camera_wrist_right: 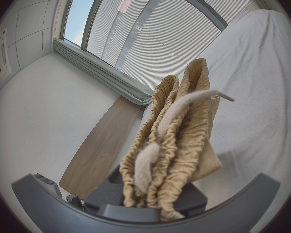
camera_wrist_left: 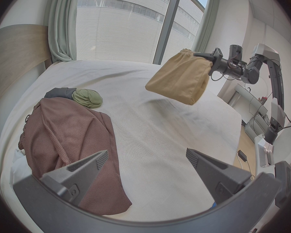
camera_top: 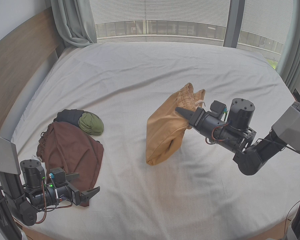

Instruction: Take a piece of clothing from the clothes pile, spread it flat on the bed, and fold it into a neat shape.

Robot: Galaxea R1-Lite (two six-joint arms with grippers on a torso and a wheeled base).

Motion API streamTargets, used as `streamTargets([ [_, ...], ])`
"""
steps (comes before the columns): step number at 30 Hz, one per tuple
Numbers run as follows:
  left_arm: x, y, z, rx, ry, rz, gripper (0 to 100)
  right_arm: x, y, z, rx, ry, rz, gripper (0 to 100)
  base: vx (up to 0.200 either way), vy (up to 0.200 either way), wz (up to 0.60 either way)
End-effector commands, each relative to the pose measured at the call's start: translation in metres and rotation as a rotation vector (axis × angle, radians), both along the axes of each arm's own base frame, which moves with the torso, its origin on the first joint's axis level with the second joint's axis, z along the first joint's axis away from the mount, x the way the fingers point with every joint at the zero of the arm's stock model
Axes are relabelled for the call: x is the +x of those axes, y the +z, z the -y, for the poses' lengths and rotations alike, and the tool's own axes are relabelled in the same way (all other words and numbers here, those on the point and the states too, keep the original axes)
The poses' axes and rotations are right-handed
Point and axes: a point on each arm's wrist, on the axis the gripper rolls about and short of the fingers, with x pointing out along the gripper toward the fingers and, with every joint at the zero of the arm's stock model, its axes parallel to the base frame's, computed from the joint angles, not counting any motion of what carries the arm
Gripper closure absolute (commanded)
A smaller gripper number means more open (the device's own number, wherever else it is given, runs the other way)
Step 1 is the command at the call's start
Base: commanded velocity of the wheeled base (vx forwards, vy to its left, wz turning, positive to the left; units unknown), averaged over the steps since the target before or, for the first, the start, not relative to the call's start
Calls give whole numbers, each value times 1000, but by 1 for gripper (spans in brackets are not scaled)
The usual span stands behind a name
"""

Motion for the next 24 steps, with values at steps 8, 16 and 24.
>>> streamTargets([
  [8,-4,-1,0,1,-1,-16,0,57,21,-5,6,-48,23,100,0,0,0],
  [16,-4,-2,0,1,-1,-18,0,91,12,-12,-4,-65,6,100,0,0,0],
  [24,-4,-3,0,-4,-9,-25,0,114,9,-21,-14,-66,3,100,0,0,0],
])
